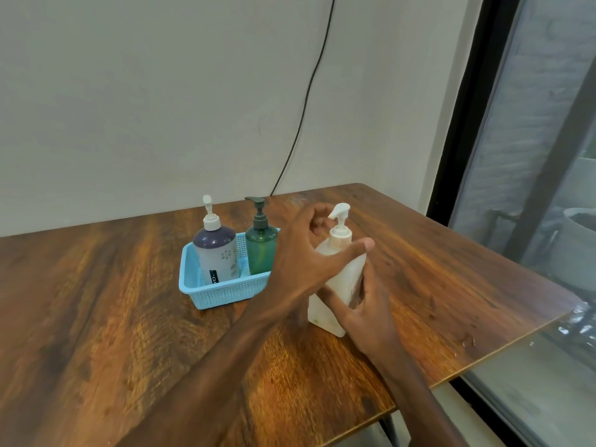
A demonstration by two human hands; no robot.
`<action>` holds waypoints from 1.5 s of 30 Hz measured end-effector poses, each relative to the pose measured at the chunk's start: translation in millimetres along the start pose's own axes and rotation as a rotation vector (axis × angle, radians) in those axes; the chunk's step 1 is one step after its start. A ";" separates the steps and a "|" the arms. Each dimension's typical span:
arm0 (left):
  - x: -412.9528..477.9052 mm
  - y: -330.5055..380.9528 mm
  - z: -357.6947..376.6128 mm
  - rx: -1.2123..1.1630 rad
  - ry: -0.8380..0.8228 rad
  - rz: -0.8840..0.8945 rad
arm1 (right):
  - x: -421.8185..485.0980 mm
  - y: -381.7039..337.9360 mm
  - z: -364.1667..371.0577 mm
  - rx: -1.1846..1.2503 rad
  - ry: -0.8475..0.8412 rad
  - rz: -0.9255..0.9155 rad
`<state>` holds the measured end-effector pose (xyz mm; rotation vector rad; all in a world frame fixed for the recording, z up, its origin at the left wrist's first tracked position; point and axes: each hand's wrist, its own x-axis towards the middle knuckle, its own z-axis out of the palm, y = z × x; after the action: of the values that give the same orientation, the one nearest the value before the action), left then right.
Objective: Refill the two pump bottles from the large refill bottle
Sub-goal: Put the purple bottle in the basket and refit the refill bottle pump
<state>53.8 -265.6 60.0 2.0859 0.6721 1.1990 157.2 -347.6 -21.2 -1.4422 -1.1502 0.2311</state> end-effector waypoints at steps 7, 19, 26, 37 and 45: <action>4.1 -2.1 -8.9 -0.138 -0.245 0.000 | -1.4 -2.4 0.2 -0.062 0.011 -0.011; 9.7 4.0 -12.1 0.053 -0.038 0.083 | 2.8 4.3 -4.2 -0.047 0.052 0.003; 32.6 3.1 -19.7 0.175 -0.254 0.108 | 9.4 6.0 -15.0 -0.040 -0.017 0.066; 30.4 -6.3 -14.4 0.110 -0.238 0.167 | 18.5 0.9 -32.5 0.053 -0.167 0.194; 22.5 -0.3 -15.5 0.063 -0.267 0.120 | 16.0 -7.5 -42.7 0.147 -0.260 0.285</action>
<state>50.3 -245.7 78.3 2.3132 0.4724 0.9470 192.0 -365.0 3.9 -1.4705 -1.1049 0.7063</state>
